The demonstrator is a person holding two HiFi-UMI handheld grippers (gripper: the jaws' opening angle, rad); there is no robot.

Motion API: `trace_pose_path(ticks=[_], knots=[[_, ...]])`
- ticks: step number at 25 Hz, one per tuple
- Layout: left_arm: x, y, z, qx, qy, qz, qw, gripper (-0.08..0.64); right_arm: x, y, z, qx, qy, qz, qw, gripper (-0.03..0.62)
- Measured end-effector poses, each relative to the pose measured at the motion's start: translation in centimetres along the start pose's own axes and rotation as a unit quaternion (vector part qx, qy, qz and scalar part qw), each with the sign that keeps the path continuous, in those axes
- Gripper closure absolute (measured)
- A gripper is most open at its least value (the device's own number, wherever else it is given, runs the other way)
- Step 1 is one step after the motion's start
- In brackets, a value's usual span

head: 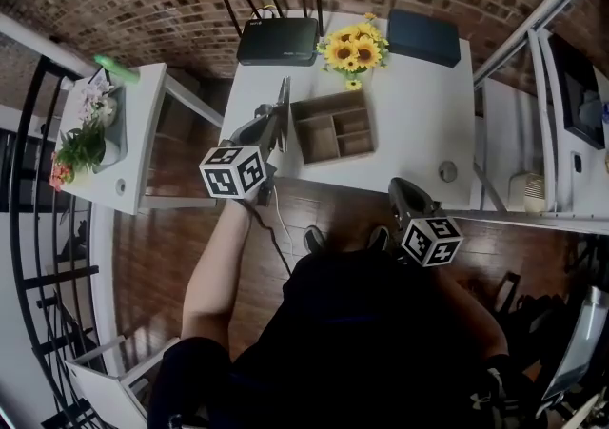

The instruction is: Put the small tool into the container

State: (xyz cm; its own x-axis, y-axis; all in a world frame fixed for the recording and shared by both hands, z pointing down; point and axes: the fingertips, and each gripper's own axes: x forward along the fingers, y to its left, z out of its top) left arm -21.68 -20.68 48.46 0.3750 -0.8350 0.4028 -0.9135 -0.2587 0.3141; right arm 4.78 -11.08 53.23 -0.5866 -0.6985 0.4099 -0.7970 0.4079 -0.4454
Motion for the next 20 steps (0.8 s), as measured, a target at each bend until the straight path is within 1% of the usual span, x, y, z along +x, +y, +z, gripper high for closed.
trace_pose_path(ticks=[3, 8, 20], knots=[[0.4, -2.6, 0.7, 0.012, -0.007, -0.024, 0.9996, 0.551, -0.5, -0.1, 0.1, 0.0, -0.007, -0.005, 1.0, 0.581], [1.0, -5.9, 0.7, 0.024, -0.012, -0.055, 0.9981, 0.551, -1.3, -0.7, 0.0, 0.007, -0.015, -0.015, 1.0, 0.581], [3.9, -10.9, 0.9, 0.087, -0.024, -0.093, 0.9915, 0.551, -2.8, -1.6, -0.6, 0.015, -0.022, -0.036, 0.999, 0.581]])
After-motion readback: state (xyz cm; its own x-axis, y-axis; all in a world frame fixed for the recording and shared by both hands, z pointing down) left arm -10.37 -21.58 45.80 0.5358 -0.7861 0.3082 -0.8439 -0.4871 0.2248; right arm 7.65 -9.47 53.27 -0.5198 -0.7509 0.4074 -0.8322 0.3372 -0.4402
